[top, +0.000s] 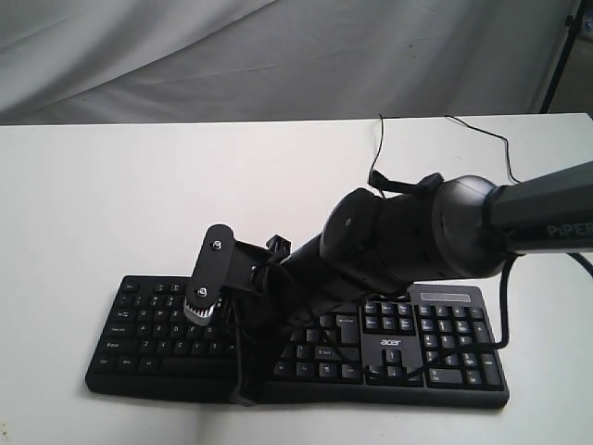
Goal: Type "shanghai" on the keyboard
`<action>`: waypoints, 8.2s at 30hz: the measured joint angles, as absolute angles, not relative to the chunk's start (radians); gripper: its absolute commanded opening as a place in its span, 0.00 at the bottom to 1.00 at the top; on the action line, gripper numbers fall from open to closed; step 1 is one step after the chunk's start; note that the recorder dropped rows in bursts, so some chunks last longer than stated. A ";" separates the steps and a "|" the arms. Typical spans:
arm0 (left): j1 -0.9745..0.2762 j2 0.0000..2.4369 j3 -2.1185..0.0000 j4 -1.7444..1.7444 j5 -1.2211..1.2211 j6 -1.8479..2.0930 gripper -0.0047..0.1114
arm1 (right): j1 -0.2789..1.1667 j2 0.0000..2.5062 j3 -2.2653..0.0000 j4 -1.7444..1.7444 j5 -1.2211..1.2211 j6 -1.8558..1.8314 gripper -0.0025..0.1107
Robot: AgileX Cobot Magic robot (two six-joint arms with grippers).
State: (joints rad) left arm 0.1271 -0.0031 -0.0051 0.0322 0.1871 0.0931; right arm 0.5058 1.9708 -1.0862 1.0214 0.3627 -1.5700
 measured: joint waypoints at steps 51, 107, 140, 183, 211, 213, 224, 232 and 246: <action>0.127 -0.003 -0.005 0.032 0.187 0.093 0.05 | 0.489 1.978 -1.086 1.074 0.376 -1.672 0.02; 0.127 -0.003 -0.005 0.032 0.187 0.093 0.05 | 0.489 2.103 -1.218 1.122 0.421 -1.695 0.02; 0.127 -0.003 -0.005 0.032 0.187 0.093 0.05 | 0.482 2.069 -1.226 1.009 0.423 -1.599 0.02; 0.127 -0.003 -0.005 0.032 0.187 0.093 0.05 | 0.475 2.079 -1.226 0.858 0.455 -1.488 0.02; 0.127 -0.003 -0.005 0.032 0.187 0.093 0.05 | 0.477 2.023 -1.226 0.858 0.456 -1.488 0.02; 0.127 -0.003 -0.005 0.032 0.187 0.093 0.05 | 0.477 2.023 -1.226 0.858 0.456 -1.488 0.02; 0.127 -0.003 -0.005 0.032 0.187 0.093 0.05 | 0.477 2.040 -1.226 0.927 0.452 -1.516 0.02; 0.127 -0.003 -0.005 0.032 0.187 0.093 0.05 | 0.477 2.051 -1.226 1.021 0.444 -1.594 0.02; 0.127 -0.003 -0.005 0.032 0.187 0.093 0.05 | 0.519 2.057 -1.226 1.082 0.387 -1.624 0.02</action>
State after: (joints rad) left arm 0.1271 -0.0031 -0.0051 0.0322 0.1871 0.0931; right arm 0.5187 2.0568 -1.2259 1.0820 0.3874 -1.6240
